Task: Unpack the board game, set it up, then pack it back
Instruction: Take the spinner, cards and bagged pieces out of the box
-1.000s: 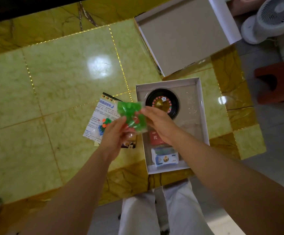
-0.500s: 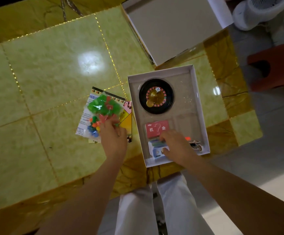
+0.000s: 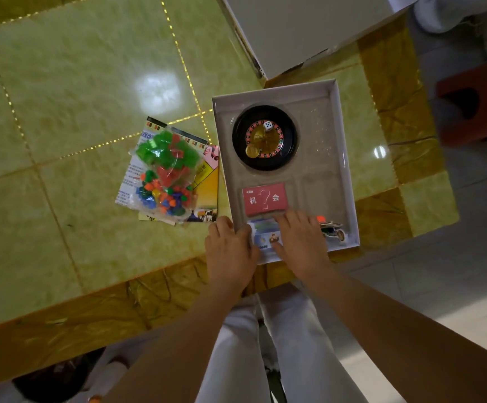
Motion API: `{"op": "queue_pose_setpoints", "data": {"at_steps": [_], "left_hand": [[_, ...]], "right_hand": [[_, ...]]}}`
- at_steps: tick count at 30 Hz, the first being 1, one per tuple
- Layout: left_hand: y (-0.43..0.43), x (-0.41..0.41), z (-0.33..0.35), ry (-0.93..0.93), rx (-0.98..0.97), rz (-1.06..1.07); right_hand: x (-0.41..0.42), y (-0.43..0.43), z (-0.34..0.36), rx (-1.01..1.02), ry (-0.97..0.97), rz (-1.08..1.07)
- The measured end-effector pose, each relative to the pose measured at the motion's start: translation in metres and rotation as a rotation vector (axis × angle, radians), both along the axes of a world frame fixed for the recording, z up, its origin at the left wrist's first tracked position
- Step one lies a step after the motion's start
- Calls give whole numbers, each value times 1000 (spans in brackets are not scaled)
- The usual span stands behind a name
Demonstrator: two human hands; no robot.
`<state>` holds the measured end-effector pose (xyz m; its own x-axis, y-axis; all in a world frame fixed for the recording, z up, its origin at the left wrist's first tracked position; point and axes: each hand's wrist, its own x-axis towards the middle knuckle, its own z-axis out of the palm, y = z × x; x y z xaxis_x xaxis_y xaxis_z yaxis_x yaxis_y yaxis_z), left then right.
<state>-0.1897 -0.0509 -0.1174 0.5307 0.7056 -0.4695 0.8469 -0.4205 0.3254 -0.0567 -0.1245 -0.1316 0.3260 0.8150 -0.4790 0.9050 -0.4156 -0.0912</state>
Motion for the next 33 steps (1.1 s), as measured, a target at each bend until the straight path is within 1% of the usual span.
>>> {"op": "queue_pose_setpoints", "data": {"at_steps": [2, 5, 8, 10, 13, 17, 24, 27, 29, 33], "left_hand": [[-10, 8, 1, 57, -23, 27], [-21, 19, 5, 102, -156, 172], [-24, 22, 3, 83, -224, 261], [-25, 21, -1, 69, -214, 261], [-29, 19, -4, 67, -175, 229], [-29, 15, -8, 28, -157, 250], [-26, 14, -15, -2, -71, 279], [-24, 16, -16, 25, -20, 275], [-22, 16, -16, 11, 7, 275], [-16, 9, -13, -51, -5, 254]], "right_hand": [[1, -1, 1, 10, 0, 4], [6, -5, -1, 37, 1, 31], [13, 2, -2, 32, -20, 112], [16, 6, -1, 31, -23, 163], [15, -1, 0, 33, -9, 178], [12, -5, -2, 19, 37, 136], [20, 7, 3, 6, 44, 179], [14, 3, 2, 8, 98, 163], [12, 1, 0, -15, 135, 129], [14, 2, -2, -55, 159, 227]]}}
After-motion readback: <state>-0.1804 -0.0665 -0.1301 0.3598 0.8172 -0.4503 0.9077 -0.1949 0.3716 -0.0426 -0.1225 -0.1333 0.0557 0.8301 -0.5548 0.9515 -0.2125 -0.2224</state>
